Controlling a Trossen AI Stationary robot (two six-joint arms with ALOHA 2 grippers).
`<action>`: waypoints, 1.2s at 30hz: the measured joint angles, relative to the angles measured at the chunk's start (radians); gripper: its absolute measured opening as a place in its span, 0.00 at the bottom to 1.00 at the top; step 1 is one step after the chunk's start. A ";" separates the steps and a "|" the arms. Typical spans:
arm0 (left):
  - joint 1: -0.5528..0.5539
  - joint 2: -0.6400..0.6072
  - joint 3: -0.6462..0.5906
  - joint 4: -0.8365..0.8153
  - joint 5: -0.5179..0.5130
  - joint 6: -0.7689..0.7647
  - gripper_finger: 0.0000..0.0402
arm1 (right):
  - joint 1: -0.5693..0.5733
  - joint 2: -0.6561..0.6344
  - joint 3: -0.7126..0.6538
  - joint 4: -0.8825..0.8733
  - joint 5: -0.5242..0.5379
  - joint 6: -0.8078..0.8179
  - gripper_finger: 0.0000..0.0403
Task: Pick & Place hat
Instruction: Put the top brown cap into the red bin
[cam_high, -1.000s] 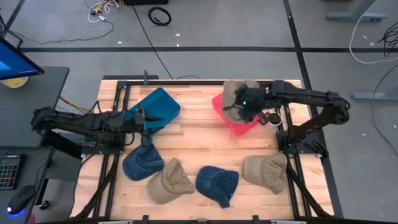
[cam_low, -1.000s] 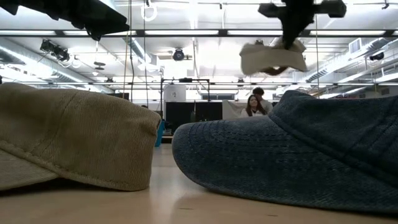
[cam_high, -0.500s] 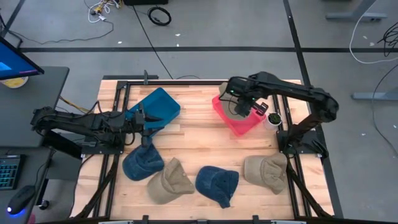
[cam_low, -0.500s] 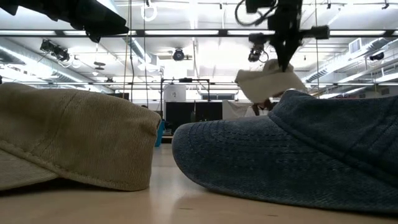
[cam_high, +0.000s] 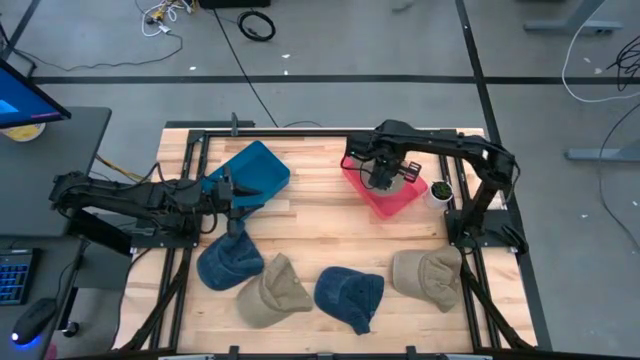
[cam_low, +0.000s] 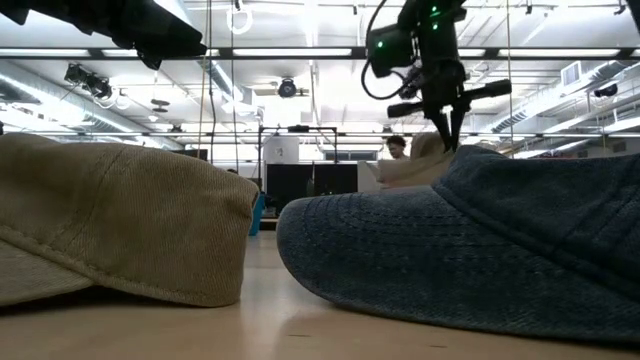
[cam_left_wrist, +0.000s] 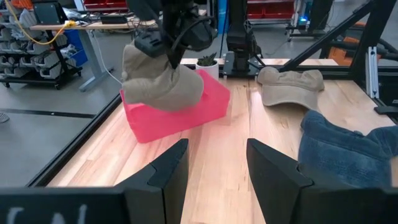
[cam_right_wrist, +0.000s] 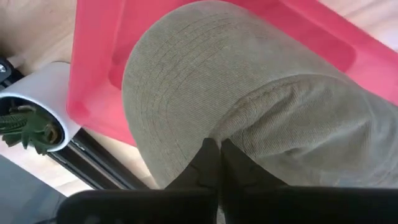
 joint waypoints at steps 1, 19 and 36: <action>0.000 0.000 0.000 0.000 0.000 0.000 0.41 | -0.004 0.012 0.000 -0.001 -0.001 0.003 0.00; 0.000 0.000 0.000 -0.006 0.000 -0.046 0.41 | -0.056 0.101 0.000 0.061 -0.026 0.413 0.26; 0.000 0.000 0.000 0.009 0.000 -0.130 0.41 | -0.008 -0.070 0.000 0.074 -0.233 0.701 0.28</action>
